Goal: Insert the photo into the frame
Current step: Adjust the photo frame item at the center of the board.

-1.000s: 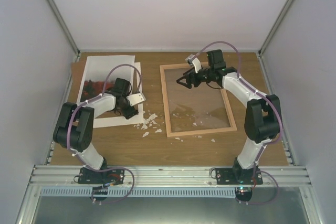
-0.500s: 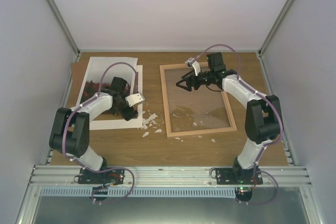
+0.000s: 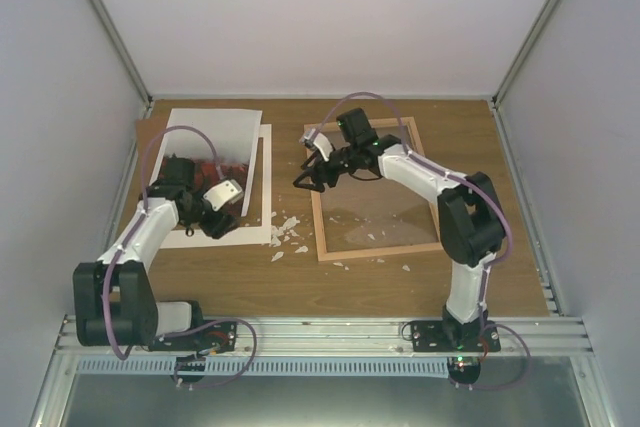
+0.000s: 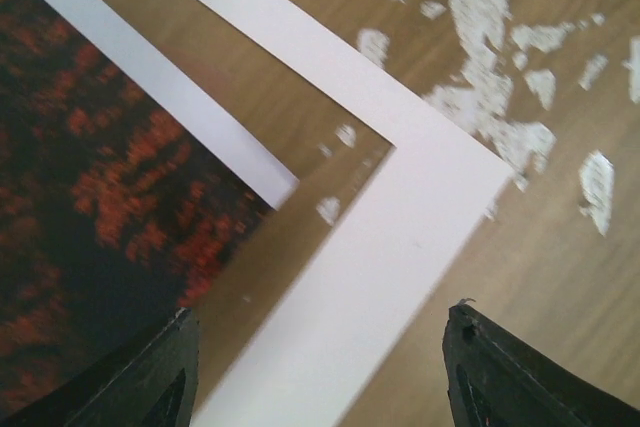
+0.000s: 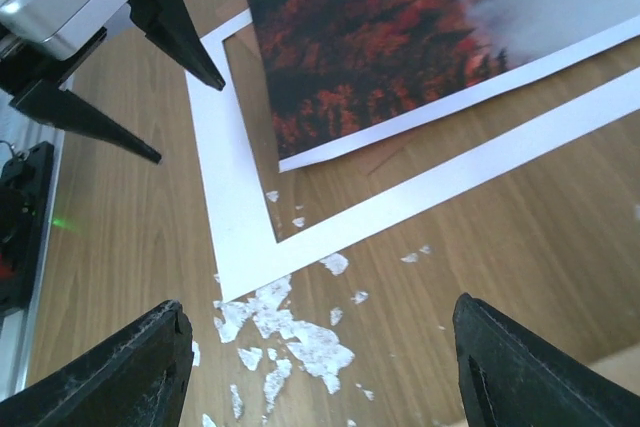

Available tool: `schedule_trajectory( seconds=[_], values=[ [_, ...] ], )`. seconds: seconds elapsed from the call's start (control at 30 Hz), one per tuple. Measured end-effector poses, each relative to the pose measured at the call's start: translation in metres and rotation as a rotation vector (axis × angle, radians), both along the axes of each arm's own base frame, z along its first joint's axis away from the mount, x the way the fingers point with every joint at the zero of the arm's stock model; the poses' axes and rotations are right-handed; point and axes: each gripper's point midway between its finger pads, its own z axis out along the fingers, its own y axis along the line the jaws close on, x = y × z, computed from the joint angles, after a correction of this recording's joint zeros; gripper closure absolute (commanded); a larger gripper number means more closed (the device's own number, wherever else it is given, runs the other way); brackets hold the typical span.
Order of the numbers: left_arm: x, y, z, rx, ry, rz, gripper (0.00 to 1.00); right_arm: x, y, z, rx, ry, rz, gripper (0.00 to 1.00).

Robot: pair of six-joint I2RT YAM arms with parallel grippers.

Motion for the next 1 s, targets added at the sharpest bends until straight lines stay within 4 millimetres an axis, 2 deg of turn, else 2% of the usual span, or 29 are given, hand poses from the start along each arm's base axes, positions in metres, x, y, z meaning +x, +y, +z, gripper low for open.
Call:
schedule_trajectory(
  seconds=[0.13, 0.37, 0.53, 0.63, 0.73, 0.8, 0.9, 1.0],
  values=[
    [-0.019, -0.002, -0.007, -0.006, 0.038, -0.012, 0.32, -0.011, 0.014, -0.016, -0.023, 0.042, 0.035, 0.27],
    [-0.018, 0.004, -0.020, -0.023, 0.103, 0.022, 0.34, -0.003, 0.030, -0.014, -0.001, 0.070, 0.037, 0.28],
    [-0.009, 0.047, -0.017, -0.040, 0.093, 0.177, 0.35, -0.002, 0.051, -0.012, -0.016, 0.018, 0.058, 0.29],
    [-0.014, 0.072, -0.018, -0.032, 0.102, 0.250, 0.35, -0.017, 0.072, -0.020, -0.041, -0.012, 0.109, 0.30],
    [-0.022, 0.093, -0.027, 0.006, 0.110, 0.295, 0.36, -0.036, 0.084, -0.029, -0.066, -0.007, 0.154, 0.31],
    [-0.032, 0.099, -0.041, 0.039, 0.130, 0.300, 0.37, -0.042, 0.086, -0.030, -0.073, -0.005, 0.169, 0.32],
    [-0.050, 0.096, -0.062, 0.058, 0.193, 0.287, 0.38, -0.043, 0.085, -0.031, -0.076, -0.008, 0.173, 0.32],
    [-0.054, 0.095, -0.073, 0.051, 0.234, 0.282, 0.39, -0.041, 0.083, -0.033, -0.079, -0.010, 0.171, 0.32]
  ],
)
